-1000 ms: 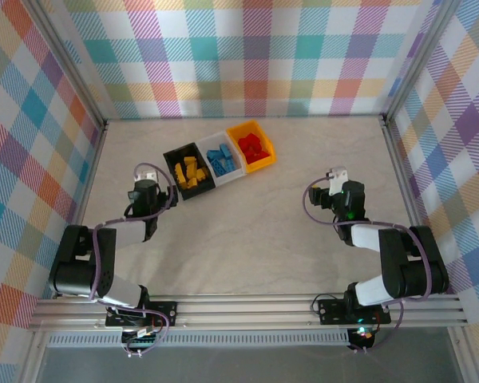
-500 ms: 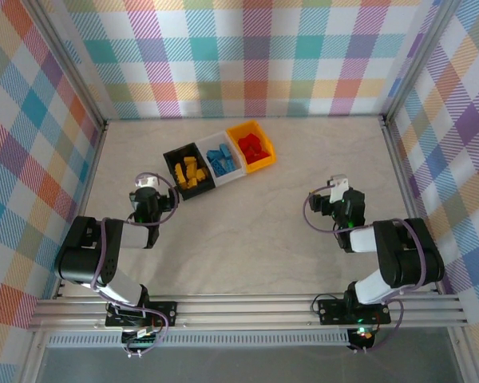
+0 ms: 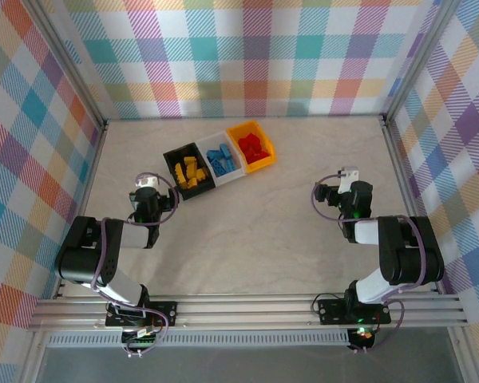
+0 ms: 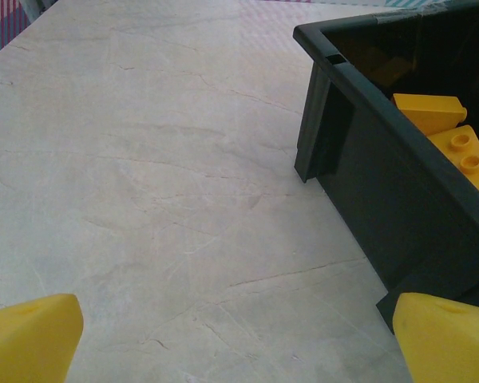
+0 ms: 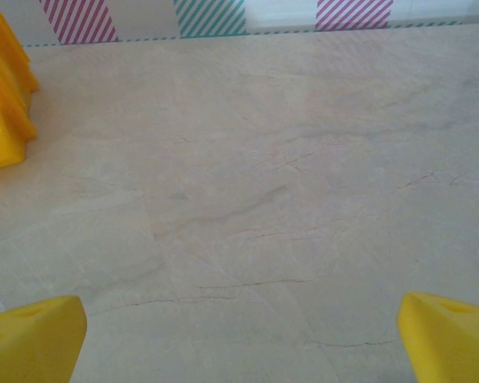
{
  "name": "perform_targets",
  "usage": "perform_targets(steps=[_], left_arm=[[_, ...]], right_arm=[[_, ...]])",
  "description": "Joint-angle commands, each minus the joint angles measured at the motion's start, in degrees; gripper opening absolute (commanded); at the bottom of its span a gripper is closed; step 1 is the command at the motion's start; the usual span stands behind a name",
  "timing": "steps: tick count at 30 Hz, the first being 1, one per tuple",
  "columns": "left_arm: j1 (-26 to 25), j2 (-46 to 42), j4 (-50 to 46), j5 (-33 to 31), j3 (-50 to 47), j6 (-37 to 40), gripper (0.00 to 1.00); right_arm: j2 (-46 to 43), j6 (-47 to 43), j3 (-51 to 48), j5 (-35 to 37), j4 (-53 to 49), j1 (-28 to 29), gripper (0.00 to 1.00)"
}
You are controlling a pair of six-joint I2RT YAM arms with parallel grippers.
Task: Sort the legos into containers by color
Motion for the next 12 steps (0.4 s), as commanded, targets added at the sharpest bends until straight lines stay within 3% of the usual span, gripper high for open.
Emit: perform_targets(steps=[1, 12], left_arm=[[0.4, -0.1, 1.1, -0.6, 0.4, -0.9, 1.00], [0.4, -0.1, 1.1, -0.5, 0.4, -0.9, 1.00]], right_arm=[[-0.3, 1.0, 0.3, -1.1, 0.0, 0.1, 1.00], [-0.2, 0.9, 0.2, -1.2, 0.0, 0.1, 1.00]])
